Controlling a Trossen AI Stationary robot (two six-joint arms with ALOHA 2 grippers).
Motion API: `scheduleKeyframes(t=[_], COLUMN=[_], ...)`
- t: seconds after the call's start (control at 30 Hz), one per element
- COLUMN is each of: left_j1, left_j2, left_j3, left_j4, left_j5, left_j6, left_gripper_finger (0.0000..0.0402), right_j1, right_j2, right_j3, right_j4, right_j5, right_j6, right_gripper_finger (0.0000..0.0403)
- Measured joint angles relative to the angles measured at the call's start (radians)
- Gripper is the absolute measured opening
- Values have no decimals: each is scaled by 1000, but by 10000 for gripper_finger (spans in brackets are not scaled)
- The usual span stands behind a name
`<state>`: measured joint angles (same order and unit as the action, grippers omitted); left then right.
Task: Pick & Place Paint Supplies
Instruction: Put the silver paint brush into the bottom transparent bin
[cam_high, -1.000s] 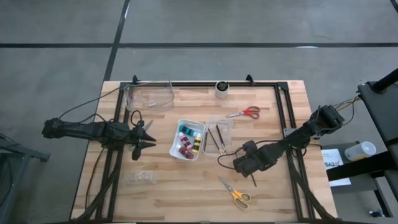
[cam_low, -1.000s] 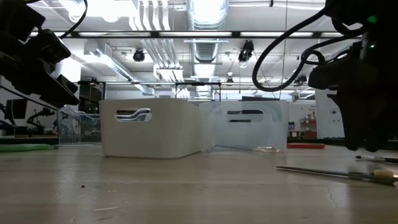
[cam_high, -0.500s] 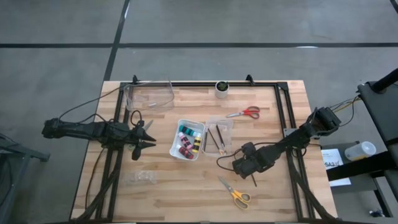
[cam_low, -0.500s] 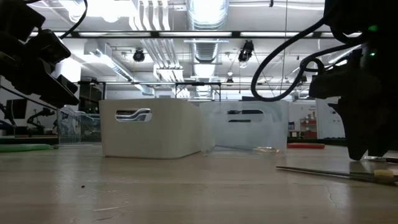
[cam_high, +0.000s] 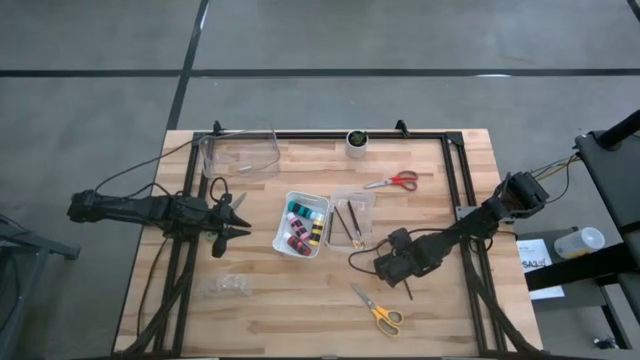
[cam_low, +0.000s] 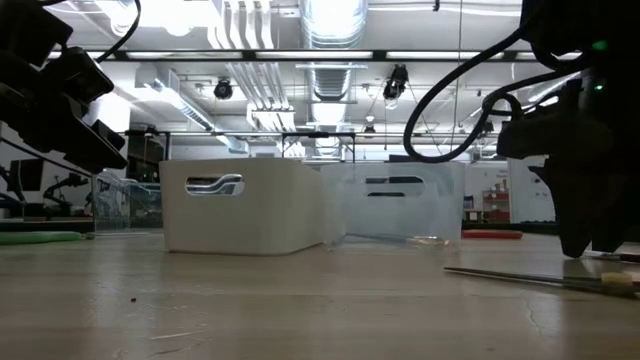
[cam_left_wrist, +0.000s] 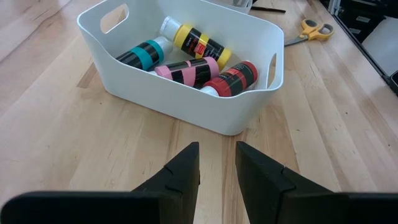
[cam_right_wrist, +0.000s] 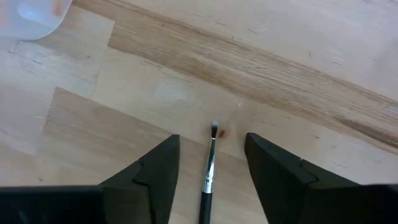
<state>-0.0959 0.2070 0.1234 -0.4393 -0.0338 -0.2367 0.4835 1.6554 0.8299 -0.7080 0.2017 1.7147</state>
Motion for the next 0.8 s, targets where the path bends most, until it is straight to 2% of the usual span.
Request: scheduleKeyframes(t=[0.4,0.8], left_j1=[0,0], left_j2=[0,0], left_j3=[0,0], left_j4=[0,0], left_j5=[0,0], left_j6=[0,0], left_gripper_finger=[108,108], right_j1=[0,0], right_j2=[1,1], right_j3=[-1,-1], right_j4=[17,20], right_j5=[7,10], right_j6=[14,14], right_gripper_finger=[21,11])
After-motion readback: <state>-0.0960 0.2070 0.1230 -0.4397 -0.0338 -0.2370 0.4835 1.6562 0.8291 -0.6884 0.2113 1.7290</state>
